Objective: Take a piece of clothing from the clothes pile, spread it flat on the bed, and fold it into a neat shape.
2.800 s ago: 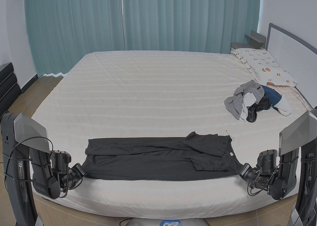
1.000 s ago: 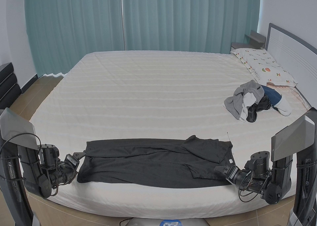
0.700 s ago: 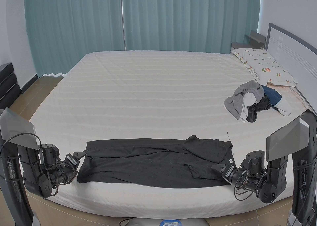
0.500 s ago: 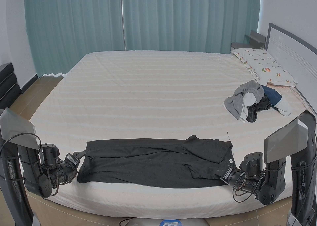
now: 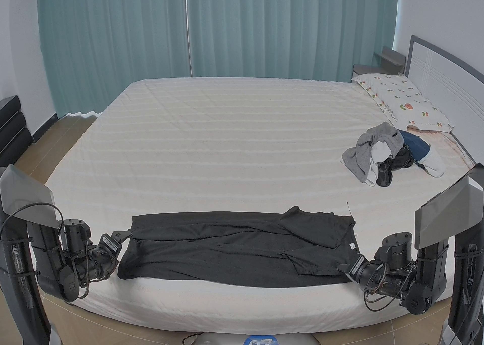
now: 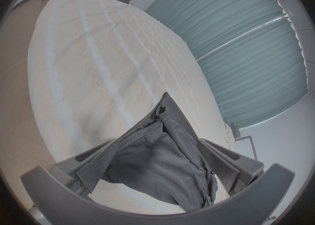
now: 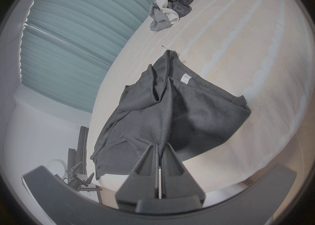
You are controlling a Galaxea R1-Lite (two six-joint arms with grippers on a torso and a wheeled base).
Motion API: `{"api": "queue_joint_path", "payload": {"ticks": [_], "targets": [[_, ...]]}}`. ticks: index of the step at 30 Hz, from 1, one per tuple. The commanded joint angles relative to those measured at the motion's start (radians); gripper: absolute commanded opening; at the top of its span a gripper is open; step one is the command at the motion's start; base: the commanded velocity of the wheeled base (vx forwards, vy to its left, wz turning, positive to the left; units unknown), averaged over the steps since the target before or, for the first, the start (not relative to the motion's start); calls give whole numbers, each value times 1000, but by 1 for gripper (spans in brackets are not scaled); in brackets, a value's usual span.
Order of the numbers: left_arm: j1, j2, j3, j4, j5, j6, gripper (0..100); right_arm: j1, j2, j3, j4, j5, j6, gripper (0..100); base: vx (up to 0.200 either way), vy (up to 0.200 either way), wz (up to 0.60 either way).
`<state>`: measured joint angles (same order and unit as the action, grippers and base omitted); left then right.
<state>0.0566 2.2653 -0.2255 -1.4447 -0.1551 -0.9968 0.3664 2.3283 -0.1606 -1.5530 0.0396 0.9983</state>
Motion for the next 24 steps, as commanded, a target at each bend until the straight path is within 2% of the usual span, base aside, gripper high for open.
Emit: {"api": "queue_joint_path", "payload": {"ticks": [1,4,5,8,10,12,15,19,24], "targets": [[0,2,0,0,0,0,100,-3,9,4,-6,0,0,0,0,0,0],[0,2,0,0,0,0,100,-3,31,4,-1,0,-3,0,0,0,0],[0,2,0,0,0,0,100,-3,45,-2,-4,-1,-6,100,0,0,0],[0,2,0,0,-1,0,100,-15,40,-7,-7,-3,-35,100,0,0,0],[0,2,2,0,0,0,100,-34,-32,-5,-7,-4,-79,100,0,0,0],[0,2,2,0,0,0,100,-50,-86,-8,-7,-1,-87,100,0,0,0],[0,2,2,0,0,0,100,-99,-181,-53,21,34,-118,100,0,0,0],[-1,2,2,0,0,1,100,-142,-168,-166,116,62,-147,100,0,0,0],[-3,2,3,0,0,3,100,-135,-96,-361,281,68,-147,100,0,0,0]]}}
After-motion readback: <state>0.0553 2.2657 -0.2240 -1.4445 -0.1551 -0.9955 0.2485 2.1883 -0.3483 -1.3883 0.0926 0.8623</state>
